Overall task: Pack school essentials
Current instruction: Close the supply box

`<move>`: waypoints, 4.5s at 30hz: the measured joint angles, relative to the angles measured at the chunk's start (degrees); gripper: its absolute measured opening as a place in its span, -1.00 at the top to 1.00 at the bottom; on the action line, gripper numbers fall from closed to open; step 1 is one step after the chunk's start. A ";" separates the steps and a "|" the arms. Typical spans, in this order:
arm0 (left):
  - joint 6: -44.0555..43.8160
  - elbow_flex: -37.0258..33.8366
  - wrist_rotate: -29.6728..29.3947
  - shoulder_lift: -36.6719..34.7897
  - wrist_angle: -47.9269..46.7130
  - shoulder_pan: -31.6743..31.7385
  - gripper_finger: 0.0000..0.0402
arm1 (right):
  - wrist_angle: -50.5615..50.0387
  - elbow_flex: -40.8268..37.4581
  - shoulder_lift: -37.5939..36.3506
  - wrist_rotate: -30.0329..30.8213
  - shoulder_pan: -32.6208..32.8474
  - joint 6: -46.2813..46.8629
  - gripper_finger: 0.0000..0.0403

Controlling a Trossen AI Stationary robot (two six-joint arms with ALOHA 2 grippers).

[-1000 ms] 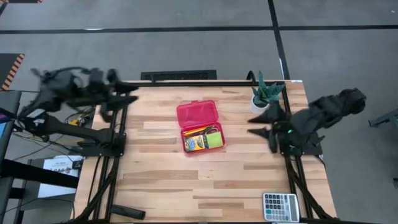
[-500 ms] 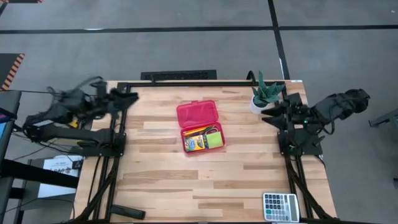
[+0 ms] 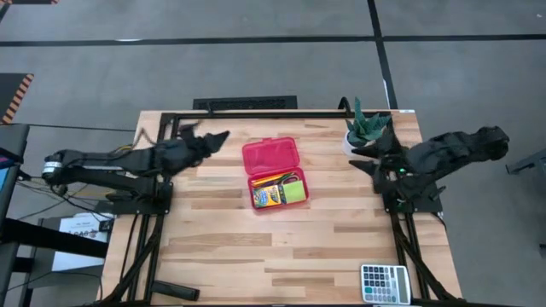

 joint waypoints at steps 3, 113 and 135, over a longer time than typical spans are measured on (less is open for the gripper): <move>-8.88 -0.24 -1.34 5.75 -0.14 0.00 -0.04 | -2.44 -0.24 3.49 0.02 -2.25 -0.36 0.10; -14.57 -0.24 26.62 21.28 11.31 -8.63 0.71 | 20.47 2.10 47.80 -25.11 -40.25 -18.02 0.97; -9.10 -0.22 13.73 27.99 2.19 0.04 1.00 | 25.78 2.12 46.74 -25.22 -40.14 -16.45 0.97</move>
